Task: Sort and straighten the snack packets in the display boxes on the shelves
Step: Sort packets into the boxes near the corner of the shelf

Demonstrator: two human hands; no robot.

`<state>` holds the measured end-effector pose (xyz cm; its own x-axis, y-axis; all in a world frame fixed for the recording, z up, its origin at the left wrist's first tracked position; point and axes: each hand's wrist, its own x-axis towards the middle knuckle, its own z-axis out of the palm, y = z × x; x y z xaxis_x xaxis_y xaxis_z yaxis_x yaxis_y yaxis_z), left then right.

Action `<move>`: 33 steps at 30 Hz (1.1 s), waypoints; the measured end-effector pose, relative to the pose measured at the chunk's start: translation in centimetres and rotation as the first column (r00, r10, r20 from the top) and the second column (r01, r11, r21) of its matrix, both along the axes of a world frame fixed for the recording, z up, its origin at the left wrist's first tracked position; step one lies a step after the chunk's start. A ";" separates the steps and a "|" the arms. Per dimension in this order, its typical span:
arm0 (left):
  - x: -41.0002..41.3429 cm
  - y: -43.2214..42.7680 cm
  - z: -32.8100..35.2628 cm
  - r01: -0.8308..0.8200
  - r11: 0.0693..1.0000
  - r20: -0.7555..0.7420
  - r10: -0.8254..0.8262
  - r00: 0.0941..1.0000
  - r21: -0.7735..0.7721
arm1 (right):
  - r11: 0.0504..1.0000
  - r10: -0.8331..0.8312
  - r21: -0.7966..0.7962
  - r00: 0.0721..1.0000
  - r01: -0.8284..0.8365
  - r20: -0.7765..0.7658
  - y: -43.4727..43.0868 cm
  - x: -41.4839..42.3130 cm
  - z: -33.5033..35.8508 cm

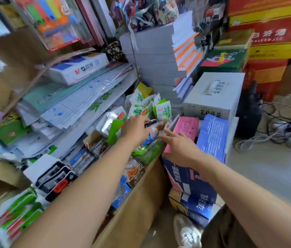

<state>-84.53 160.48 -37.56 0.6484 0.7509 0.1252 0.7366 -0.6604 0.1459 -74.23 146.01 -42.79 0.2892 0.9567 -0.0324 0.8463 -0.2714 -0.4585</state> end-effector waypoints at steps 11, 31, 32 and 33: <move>-5.8 1.6 0.2 -0.117 0.966 0.447 0.212 0.869 -0.231 | 0.966 -0.096 0.204 0.950 0.161 -0.296 1.1 0.0 0.6; -11.2 -2.2 0.0 -0.201 0.975 0.713 0.209 0.670 -0.097 | 0.944 0.041 0.327 0.975 0.034 -0.220 3.1 -1.3 1.8; -11.4 -2.3 0.0 -0.193 0.976 0.713 0.209 0.669 -0.105 | 0.944 0.050 0.328 0.972 0.029 -0.231 3.0 -1.1 1.8; -11.5 -2.3 -0.1 -0.182 0.976 0.715 0.211 0.666 -0.117 | 0.945 0.056 0.328 0.971 0.023 -0.232 3.0 -1.0 1.9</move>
